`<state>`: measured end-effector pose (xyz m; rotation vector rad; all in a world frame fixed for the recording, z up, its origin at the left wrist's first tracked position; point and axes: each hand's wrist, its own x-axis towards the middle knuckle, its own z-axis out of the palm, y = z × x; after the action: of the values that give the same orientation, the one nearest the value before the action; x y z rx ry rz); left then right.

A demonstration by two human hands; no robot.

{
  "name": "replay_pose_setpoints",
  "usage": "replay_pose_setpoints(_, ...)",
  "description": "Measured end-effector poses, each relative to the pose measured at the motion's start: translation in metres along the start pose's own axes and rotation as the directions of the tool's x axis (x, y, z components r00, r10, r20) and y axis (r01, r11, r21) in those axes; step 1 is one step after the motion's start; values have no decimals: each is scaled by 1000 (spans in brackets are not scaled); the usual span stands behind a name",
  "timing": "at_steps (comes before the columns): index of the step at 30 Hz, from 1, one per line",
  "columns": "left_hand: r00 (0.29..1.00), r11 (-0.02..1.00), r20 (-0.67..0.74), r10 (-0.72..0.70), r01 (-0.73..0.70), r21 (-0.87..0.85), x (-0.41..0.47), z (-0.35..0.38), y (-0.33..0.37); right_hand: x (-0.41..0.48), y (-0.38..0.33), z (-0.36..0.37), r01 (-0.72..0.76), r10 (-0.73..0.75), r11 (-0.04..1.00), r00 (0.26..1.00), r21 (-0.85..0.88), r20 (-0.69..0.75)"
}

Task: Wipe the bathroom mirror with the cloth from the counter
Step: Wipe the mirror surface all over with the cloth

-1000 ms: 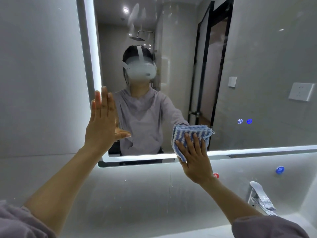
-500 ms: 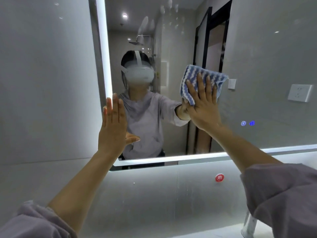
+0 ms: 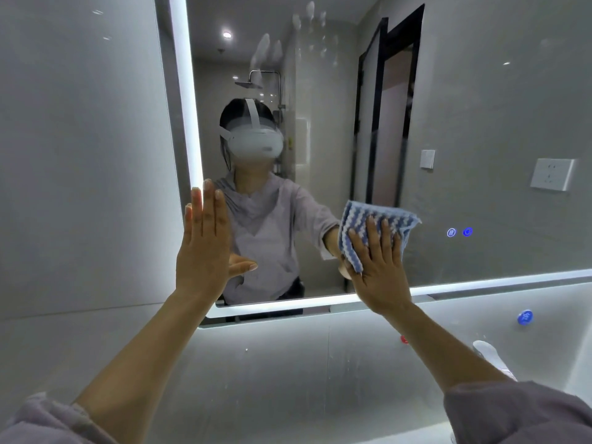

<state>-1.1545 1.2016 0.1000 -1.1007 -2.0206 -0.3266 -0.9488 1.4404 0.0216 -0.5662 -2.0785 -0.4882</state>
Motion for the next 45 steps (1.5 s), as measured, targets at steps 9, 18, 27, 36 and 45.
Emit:
replay_pose_setpoints(9, 1000, 999, -12, -10, 9, -31, -3, -7, 4, -27, 8, 12, 56, -57, 997, 998, -55, -8)
replay_pose_setpoints(18, 997, 999, 62, -37, 37, 0, -2, -13, 7, -55, 36, 18, 194, -195, 979, 981, -64, -12)
replay_pose_setpoints(27, 997, 999, 76, -32, 34, -36, -1, -16, 10, -66, 63, 16, 256, -257, 965, 966, -56, 1)
replay_pose_setpoints(36, 995, 998, 95, -14, 19, -56, -1, -19, 11, -62, 85, 13, 271, -274, 961, 960, -61, -55)
replay_pose_setpoints(45, 995, 999, 104, -5, 10, -52, 0, -20, 11, -64, 103, 12, 284, -289, 953, 957, -107, -34)
